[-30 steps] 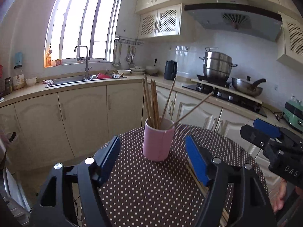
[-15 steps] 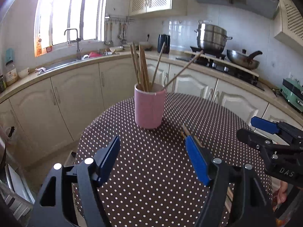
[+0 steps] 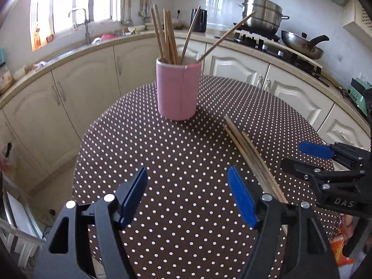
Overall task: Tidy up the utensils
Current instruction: 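Move both open tools back toward the remaining chopsticks on the table, then lower the right tool and close it on a loose wooden chopstick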
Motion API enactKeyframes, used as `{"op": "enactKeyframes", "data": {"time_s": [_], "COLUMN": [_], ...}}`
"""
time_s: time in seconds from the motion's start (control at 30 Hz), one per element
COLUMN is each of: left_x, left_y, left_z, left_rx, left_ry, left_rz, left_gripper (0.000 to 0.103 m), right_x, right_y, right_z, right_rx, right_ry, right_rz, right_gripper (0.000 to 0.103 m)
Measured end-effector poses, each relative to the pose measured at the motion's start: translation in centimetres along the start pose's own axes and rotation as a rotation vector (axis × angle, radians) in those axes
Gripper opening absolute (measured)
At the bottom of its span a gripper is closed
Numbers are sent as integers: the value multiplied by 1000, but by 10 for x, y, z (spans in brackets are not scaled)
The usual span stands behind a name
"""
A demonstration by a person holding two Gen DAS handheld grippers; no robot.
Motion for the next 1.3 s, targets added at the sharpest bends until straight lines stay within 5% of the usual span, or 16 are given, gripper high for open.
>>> {"op": "enactKeyframes", "data": {"time_s": [0.23,0.47,0.67,1.07,1.17,1.3], "left_x": [22,33,42,65,75,83], "left_y": [0,5,9,33,45,61], "left_z": [6,10,9,1,0,-2], "left_rx": [-11,-5,-11,-3,11,15], "left_ry": [-58,-82,-104,-158,-190,-219], "left_rz": [17,38,51,74,67,79], "left_gripper": [70,70,70,70,70,70], "right_x": [22,38,54,75,78,75], "right_y": [9,27,34,31,25,34], "right_z": [3,3,1,-22,-21,-23], "right_rx": [18,59,73,-7,-105,-91], "right_ry": [-105,-154,-201,-263,-277,-294], "right_rz": [-19,8,-13,21,70,21], "right_gripper": [59,35,34,24,15,6]}}
Point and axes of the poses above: each gripper's, at about its wrist camera, not at the fingertips, and x roughly the way its jaws point, y to its right, z to its underside, the point moved 5 cm from there along x, roughly the way its jaws point, and after that the axes turned 7 degrees about -z, right-handed, at the moved point
